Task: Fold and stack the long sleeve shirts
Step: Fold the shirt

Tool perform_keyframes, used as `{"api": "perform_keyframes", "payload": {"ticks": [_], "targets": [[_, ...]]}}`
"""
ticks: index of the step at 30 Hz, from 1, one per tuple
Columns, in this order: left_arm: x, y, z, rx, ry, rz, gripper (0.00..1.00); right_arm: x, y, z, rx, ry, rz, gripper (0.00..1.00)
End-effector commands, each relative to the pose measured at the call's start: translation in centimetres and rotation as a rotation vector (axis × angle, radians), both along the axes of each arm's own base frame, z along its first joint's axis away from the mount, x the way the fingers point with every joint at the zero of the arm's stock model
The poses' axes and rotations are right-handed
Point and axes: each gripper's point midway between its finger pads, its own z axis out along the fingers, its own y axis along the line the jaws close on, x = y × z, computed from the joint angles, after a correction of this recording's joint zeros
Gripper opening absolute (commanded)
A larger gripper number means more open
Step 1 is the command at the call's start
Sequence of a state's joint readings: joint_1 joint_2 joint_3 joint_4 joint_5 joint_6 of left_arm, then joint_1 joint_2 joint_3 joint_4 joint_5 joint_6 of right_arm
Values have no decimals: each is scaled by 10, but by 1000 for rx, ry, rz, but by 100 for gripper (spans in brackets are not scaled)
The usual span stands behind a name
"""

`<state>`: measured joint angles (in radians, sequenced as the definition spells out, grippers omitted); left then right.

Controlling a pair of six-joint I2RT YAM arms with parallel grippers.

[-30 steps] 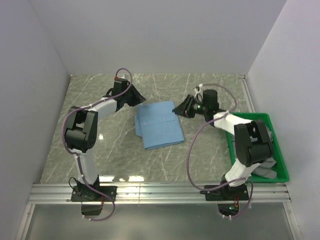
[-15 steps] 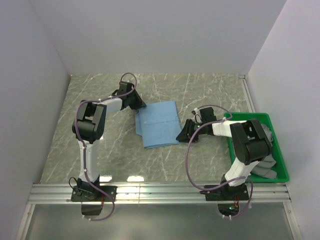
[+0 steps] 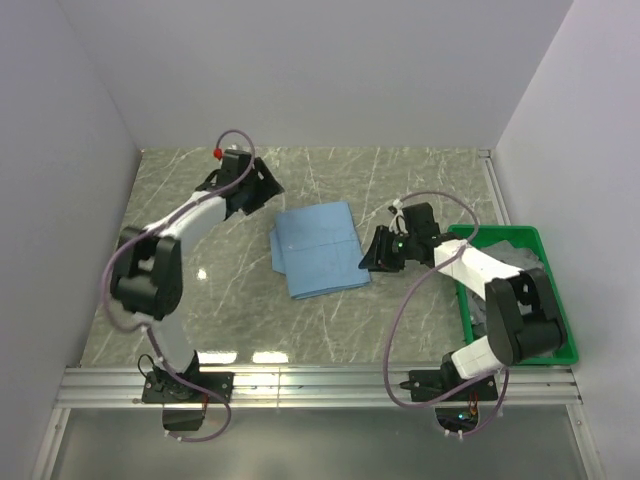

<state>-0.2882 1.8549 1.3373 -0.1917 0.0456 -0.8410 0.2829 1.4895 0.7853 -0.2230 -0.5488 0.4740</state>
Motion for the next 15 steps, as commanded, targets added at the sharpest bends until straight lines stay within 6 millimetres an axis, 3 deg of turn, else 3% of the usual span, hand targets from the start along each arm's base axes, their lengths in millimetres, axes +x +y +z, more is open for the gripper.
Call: {"api": "perform_keyframes", "payload": {"ticks": [1, 4, 9, 10, 15], "targets": [[-41, 5, 48, 13, -39, 95, 80, 27, -18, 27, -148, -148, -61, 45], [-80, -12, 30, 39, 23, 49, 80, 33, -29, 25, -235, -150, -70, 46], [-130, -39, -16, 83, 158, -53, 71, 33, -23, 8, -260, -101, -46, 46], [-143, -43, -33, 109, 198, -72, 68, 32, -20, 5, -262, -91, -34, 46], [-164, -45, -66, 151, 285, -117, 51, 20, -6, -19, -295, -19, 44, 46]]}}
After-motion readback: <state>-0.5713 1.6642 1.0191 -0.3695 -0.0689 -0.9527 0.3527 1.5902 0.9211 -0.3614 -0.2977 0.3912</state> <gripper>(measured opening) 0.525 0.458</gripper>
